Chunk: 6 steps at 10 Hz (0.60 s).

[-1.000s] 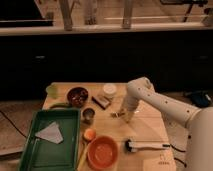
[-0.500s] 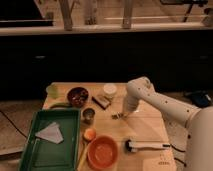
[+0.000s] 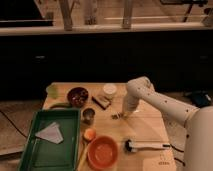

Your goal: Place fork in table surface

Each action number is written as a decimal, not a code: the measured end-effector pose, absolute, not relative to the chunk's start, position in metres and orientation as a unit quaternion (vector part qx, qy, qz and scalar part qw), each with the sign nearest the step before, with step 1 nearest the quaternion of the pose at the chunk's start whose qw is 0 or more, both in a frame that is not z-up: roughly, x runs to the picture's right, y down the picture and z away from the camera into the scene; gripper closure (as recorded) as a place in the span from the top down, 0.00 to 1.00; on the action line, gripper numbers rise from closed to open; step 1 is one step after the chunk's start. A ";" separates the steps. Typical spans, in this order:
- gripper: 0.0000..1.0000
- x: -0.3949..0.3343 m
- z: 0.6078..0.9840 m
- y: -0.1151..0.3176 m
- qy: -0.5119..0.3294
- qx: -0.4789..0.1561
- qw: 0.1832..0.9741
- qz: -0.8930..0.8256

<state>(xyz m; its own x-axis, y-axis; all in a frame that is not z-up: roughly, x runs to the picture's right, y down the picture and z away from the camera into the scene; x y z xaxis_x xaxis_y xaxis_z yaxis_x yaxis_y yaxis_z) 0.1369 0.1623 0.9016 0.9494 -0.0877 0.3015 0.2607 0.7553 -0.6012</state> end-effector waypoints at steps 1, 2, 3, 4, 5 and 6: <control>0.00 0.137 0.900 0.161 -0.129 -0.336 0.928 -0.097; 0.00 0.135 0.895 0.155 -0.131 -0.329 0.929 -0.106; 0.00 0.132 0.886 0.144 -0.135 -0.319 0.931 -0.115; 0.00 0.131 0.878 0.136 -0.139 -0.312 0.932 -0.121; 0.00 0.129 0.871 0.129 -0.141 -0.306 0.933 -0.128; 0.00 0.126 0.862 0.119 -0.147 -0.299 0.933 -0.137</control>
